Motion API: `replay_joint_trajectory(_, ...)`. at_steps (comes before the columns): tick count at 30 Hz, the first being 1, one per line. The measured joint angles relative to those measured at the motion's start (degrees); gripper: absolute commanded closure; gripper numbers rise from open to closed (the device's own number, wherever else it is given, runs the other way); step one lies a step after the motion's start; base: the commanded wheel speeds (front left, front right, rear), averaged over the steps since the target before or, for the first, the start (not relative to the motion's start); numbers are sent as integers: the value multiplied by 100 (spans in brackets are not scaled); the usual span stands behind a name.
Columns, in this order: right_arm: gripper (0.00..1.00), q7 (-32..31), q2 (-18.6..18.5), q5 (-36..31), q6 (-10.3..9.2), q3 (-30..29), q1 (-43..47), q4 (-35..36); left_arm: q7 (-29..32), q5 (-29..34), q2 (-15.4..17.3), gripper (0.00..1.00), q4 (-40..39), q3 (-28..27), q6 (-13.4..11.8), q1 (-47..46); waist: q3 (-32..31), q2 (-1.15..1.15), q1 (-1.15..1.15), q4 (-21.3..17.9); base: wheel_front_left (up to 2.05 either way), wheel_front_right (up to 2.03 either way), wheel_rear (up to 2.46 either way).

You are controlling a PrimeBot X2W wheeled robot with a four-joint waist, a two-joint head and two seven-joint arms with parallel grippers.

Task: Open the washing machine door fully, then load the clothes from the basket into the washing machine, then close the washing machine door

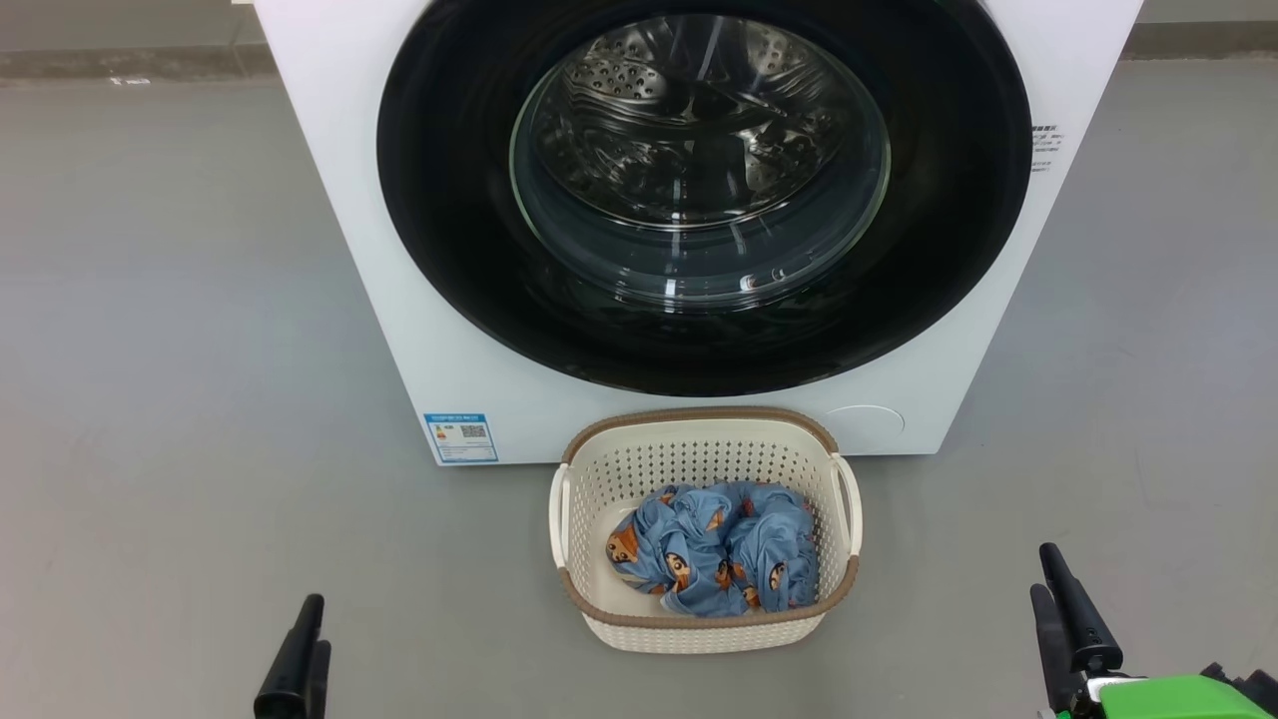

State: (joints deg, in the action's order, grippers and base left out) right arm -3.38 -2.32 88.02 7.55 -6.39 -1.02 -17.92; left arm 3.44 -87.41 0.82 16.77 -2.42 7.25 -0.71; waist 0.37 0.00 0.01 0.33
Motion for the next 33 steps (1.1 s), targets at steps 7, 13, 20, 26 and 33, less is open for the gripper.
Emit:
replay_joint_trajectory(7,0,108,-116,-531,0,53,2,59,-116,480,8,0,-99,59,0,1,-3,0,0,12,0,0,0)
replay_joint_trajectory(13,0,209,-142,-994,0,88,3,96,-204,920,11,0,-210,134,0,2,-4,0,0,15,0,0,0)
replay_joint_trajectory(20,0,310,-201,-1616,0,204,14,193,-307,1581,13,0,-337,196,0,49,-3,0,0,11,0,0,0)
replay_joint_trajectory(26,0,422,-281,-2056,0,247,117,223,-417,1998,15,0,-396,259,1,50,-1,0,0,7,0,0,0)
replay_joint_trajectory(33,0,541,-332,-2452,0,366,116,253,-531,2592,19,0,-515,346,-9,52,6,0,-1,6,0,0,0)
